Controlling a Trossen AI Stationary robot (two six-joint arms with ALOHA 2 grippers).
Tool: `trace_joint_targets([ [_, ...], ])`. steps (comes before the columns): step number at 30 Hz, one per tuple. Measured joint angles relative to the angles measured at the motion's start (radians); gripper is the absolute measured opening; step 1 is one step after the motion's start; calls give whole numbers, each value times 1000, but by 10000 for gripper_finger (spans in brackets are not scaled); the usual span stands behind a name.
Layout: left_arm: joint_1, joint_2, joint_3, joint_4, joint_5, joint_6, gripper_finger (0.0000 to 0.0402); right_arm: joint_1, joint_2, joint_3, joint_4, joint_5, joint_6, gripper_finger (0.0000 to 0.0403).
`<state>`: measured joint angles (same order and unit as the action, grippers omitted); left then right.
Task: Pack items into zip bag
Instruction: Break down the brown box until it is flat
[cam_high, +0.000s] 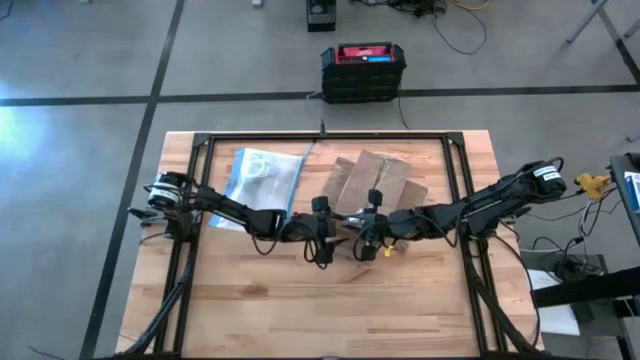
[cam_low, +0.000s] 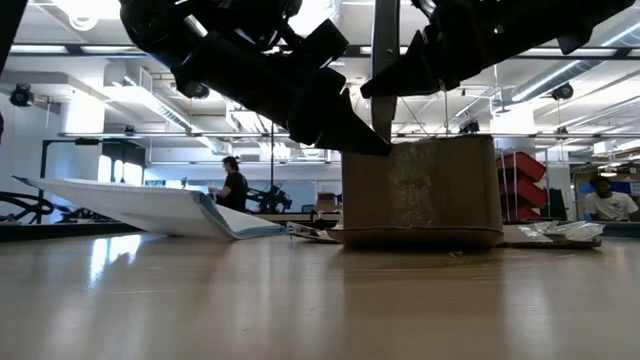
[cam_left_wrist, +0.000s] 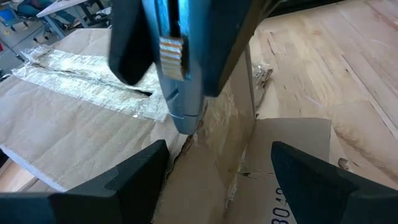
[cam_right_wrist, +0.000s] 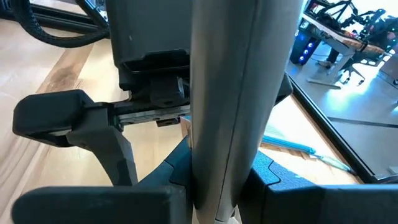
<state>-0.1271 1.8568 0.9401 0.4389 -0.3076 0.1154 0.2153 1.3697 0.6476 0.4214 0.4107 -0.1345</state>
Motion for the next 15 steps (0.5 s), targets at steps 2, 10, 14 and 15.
trace_joint_targets([
  [2,0,0,0,0,0,0,274,0,-2,0,-9,0,-4,56],
  [10,0,0,0,-14,3,1,274,4,-69,0,-130,-10,-4,56],
  [14,0,0,-6,-25,-2,5,274,7,-135,-2,-228,-14,-3,56],
  [15,0,0,-6,-24,-4,8,274,7,-149,-2,-248,-22,4,56],
])
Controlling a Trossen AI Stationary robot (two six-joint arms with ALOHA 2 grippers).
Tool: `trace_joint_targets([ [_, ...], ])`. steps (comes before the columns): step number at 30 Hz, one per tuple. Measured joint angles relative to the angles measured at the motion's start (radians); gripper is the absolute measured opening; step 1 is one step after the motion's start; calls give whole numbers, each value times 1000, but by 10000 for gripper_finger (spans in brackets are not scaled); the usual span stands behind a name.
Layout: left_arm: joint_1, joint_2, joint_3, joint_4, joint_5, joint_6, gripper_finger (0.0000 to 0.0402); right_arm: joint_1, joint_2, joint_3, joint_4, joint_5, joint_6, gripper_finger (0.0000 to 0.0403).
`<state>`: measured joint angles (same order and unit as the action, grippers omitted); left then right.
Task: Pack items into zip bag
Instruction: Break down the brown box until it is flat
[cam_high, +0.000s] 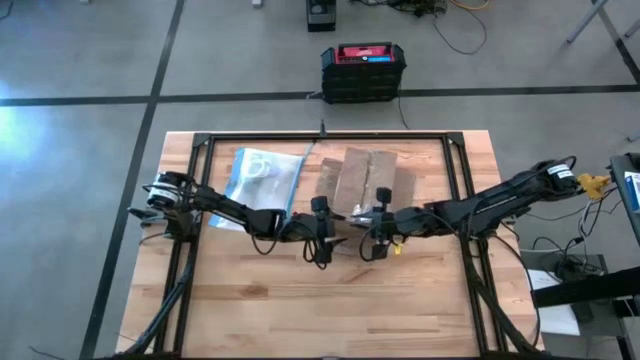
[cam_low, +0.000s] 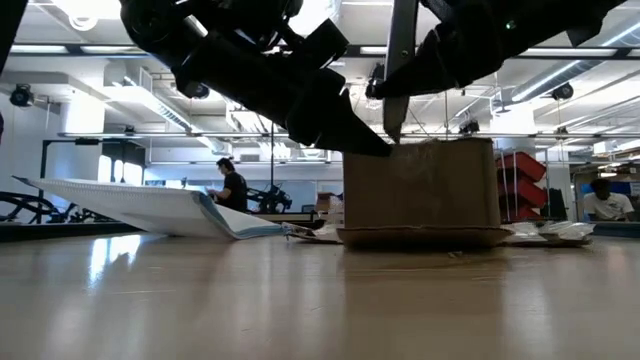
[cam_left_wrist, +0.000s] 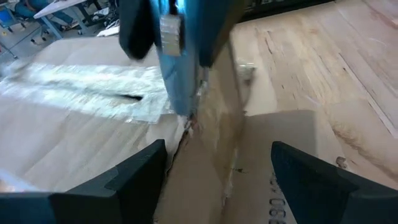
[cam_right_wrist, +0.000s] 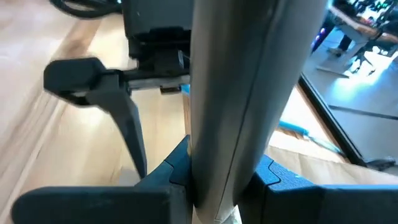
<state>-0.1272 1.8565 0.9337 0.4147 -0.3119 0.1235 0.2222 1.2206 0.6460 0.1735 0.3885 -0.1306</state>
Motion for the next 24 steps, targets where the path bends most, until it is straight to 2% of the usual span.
trace_joint_targets([
  [5,0,0,0,-1,0,7,274,2,-63,0,-102,-4,12,56],
  [10,0,0,-1,5,0,9,275,2,-86,0,-53,-34,5,56],
  [19,0,0,-2,12,-3,9,274,-30,40,1,115,-101,-28,56],
  [24,0,0,-2,12,-3,8,274,-50,55,1,152,-105,-46,56],
])
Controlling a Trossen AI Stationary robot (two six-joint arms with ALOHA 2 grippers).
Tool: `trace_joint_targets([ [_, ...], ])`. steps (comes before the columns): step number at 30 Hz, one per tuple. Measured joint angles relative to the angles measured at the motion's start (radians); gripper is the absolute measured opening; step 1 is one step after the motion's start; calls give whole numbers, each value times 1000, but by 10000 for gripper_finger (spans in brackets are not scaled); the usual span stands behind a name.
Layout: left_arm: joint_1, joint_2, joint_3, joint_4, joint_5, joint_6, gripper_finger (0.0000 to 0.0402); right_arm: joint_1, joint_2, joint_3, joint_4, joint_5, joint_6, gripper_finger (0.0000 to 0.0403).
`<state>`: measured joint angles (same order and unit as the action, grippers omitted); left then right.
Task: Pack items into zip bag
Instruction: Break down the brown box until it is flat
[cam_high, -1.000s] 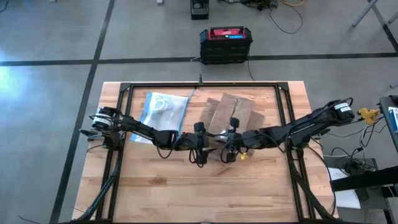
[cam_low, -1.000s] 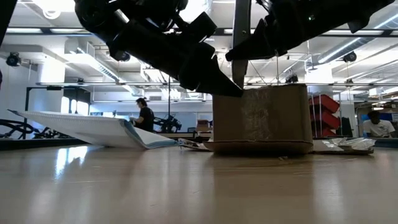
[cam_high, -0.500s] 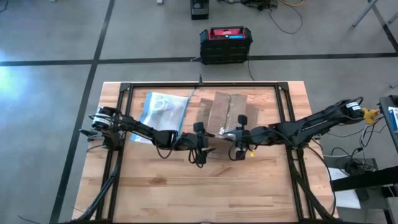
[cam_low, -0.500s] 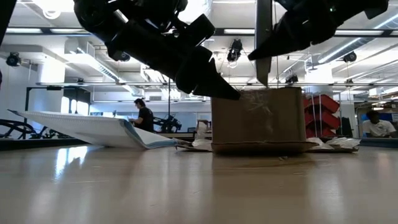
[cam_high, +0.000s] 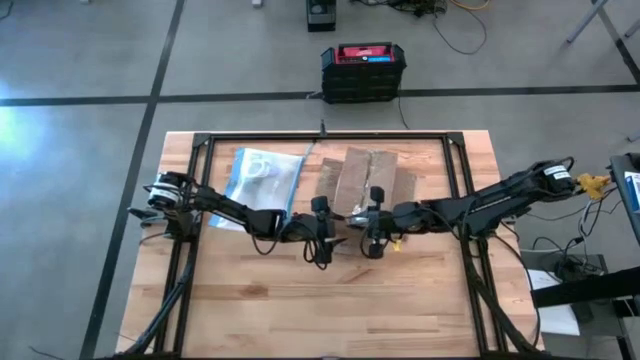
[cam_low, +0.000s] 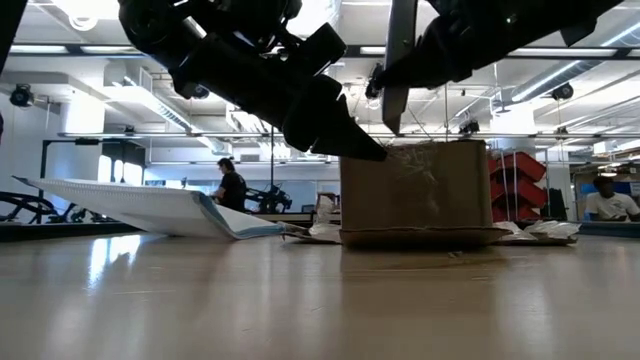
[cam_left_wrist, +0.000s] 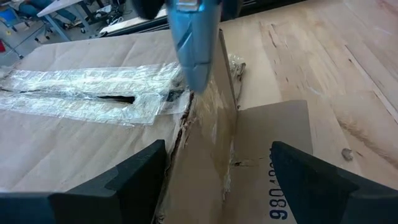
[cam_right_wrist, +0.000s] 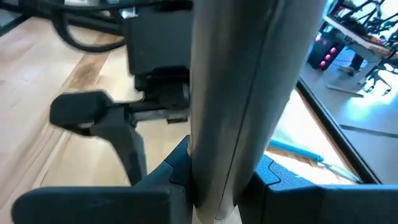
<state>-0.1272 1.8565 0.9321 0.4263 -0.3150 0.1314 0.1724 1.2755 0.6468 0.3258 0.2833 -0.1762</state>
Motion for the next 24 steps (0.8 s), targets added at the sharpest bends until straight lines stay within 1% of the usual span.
trace_joint_targets([
  [6,0,0,0,0,-1,-7,274,-20,16,0,0,-28,-5,56],
  [13,0,0,0,0,-1,-9,274,-25,24,0,-7,-30,0,56],
  [24,0,0,-7,-6,0,-5,274,-13,-82,0,-202,-22,67,56],
])
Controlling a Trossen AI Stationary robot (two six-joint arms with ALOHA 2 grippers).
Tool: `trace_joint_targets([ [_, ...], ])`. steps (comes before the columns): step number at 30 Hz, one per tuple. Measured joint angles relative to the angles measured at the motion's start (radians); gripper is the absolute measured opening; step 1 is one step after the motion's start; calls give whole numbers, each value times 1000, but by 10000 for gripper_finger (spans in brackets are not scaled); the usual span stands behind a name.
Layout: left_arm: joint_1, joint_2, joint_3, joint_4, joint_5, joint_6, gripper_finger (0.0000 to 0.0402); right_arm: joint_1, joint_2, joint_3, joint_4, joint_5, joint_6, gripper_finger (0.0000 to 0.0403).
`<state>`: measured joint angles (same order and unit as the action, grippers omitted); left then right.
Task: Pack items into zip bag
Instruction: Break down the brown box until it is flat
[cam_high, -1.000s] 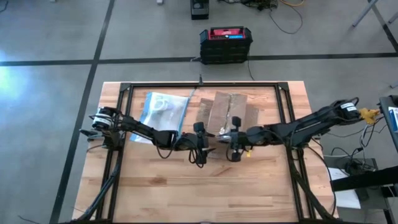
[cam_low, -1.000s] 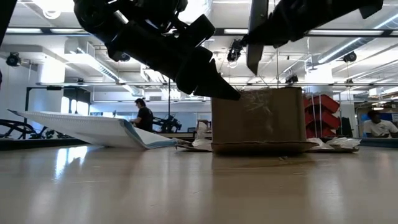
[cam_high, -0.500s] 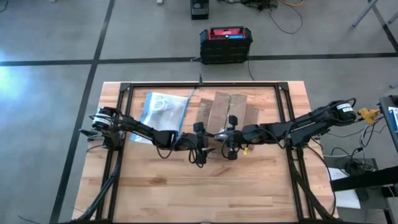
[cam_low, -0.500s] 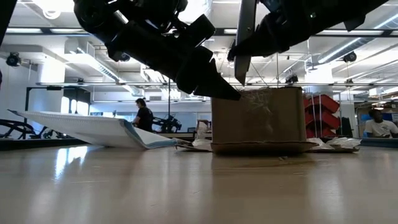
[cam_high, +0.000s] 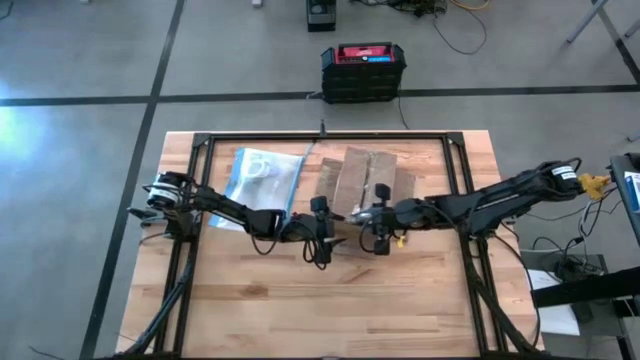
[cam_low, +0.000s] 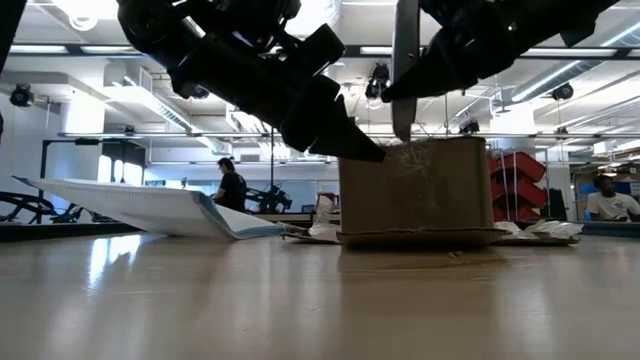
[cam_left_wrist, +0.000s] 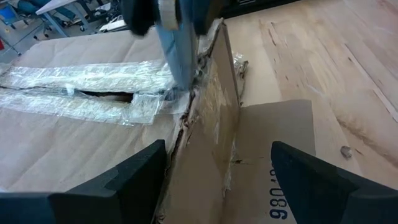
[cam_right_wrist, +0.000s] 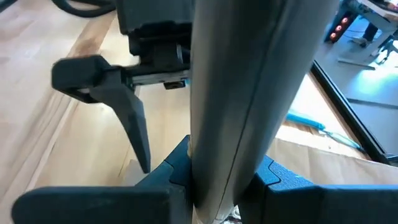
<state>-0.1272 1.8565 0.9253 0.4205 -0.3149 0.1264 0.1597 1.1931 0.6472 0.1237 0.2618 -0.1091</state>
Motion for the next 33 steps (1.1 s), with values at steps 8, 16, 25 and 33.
trace_joint_targets([
  [8,0,0,0,-1,-9,-1,274,77,-46,0,-48,69,50,56],
  [16,0,0,-3,-3,-17,-4,274,156,-69,0,-157,173,128,56],
  [25,0,0,-4,-2,-23,-5,274,188,-80,3,-36,210,102,56],
  [33,0,-21,-4,-3,-42,-4,274,188,-94,84,-60,218,23,56],
])
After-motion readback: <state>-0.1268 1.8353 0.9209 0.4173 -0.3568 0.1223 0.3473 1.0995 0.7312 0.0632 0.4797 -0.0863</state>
